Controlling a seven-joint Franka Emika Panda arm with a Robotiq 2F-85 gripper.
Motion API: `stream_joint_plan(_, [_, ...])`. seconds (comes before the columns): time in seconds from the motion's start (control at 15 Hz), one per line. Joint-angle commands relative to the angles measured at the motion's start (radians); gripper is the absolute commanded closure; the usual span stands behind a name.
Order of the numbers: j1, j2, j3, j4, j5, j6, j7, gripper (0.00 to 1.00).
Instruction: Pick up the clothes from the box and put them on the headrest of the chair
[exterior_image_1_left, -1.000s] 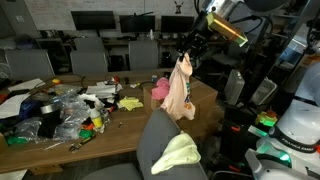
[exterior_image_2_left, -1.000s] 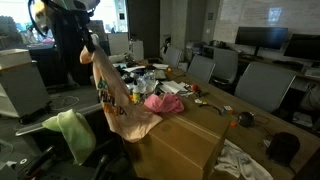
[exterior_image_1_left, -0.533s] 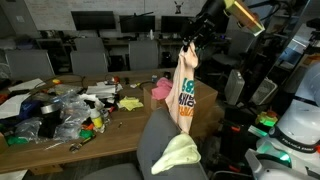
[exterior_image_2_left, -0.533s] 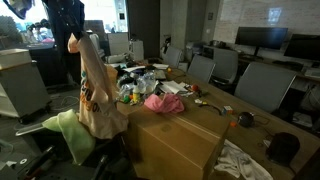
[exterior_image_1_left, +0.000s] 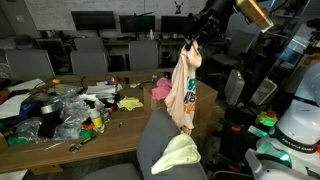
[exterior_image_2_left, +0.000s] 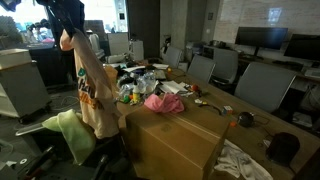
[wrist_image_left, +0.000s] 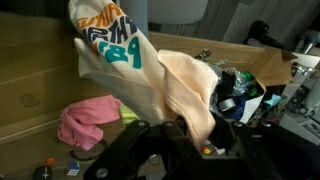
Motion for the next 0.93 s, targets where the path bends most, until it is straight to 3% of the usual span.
stream_joint_plan(0.0, [0.037,0.018,0.031,0.058,-0.016,-0.066,-0.026,0.97])
stream_joint_plan(0.47, [0.098,0.192,0.185,0.181,-0.050,-0.162,-0.024,0.97])
stream_joint_plan(0.87, [0.101,0.446,0.291,0.316,-0.197,-0.189,0.013,0.97])
